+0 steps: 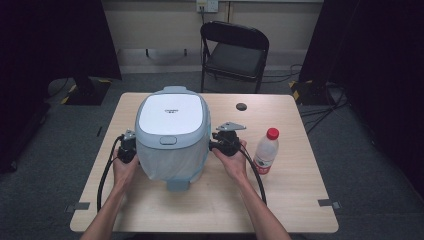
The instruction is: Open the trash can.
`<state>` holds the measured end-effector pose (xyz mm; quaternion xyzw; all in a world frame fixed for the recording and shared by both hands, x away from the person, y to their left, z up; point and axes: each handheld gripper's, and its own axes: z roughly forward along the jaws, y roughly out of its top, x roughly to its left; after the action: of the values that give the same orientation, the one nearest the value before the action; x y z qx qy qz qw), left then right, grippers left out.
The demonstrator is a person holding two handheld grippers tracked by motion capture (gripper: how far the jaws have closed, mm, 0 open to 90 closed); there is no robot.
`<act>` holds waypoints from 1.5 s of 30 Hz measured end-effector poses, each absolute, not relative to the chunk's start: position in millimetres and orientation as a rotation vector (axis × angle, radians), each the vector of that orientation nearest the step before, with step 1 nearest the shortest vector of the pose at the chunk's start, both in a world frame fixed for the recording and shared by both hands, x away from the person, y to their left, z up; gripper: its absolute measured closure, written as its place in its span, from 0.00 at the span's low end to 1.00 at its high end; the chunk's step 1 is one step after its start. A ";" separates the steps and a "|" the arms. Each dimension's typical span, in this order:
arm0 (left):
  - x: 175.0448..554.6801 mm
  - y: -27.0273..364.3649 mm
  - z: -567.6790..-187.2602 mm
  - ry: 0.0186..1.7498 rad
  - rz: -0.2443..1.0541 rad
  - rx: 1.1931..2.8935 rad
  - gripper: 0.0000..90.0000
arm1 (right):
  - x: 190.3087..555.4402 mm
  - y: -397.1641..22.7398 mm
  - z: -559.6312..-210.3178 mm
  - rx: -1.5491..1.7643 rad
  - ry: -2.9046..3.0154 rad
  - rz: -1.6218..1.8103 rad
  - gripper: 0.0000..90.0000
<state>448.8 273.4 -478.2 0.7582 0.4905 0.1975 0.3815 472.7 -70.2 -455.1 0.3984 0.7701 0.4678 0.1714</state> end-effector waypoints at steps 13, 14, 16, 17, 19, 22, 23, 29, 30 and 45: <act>410.1 275.9 -474.3 1.215 0.474 1.956 0.66 | 440.2 -71.1 -450.8 1.093 2.252 1.302 0.60; 407.4 276.0 -474.4 1.212 0.476 1.955 0.66 | 440.2 -71.1 -450.8 1.093 2.252 1.302 0.60; 403.2 277.0 -474.4 1.202 0.470 1.963 0.66 | 433.8 -71.6 -450.0 1.070 2.263 1.293 0.59; 401.0 276.9 -474.9 1.199 0.466 1.957 0.66 | 431.6 -72.1 -449.4 1.066 2.268 1.286 0.59; 396.4 276.2 -476.1 1.197 0.432 1.941 0.68 | 423.4 -73.8 -449.2 1.053 2.271 1.281 0.59; 393.3 274.1 -474.9 1.186 0.438 1.957 0.69 | 417.2 -76.4 -448.2 1.052 2.281 1.273 0.58; 390.9 273.0 -474.4 1.180 0.428 1.968 0.69 | 415.3 -77.5 -447.6 1.055 2.286 1.269 0.58; 390.2 273.4 -476.3 1.181 0.427 1.957 0.59 | 410.9 -83.6 -448.7 1.069 2.267 1.255 0.44; 390.4 274.4 -476.5 1.181 0.426 1.958 0.55 | 410.9 -83.5 -448.8 1.071 2.264 1.254 0.43; 373.1 317.7 -495.0 1.273 0.456 1.996 0.37 | 394.5 -105.6 -452.8 1.121 2.316 1.275 0.44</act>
<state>373.1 317.7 -495.0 0.7734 0.4931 0.1767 0.3572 394.5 -105.6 -452.8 0.3869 0.7992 0.4399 0.1346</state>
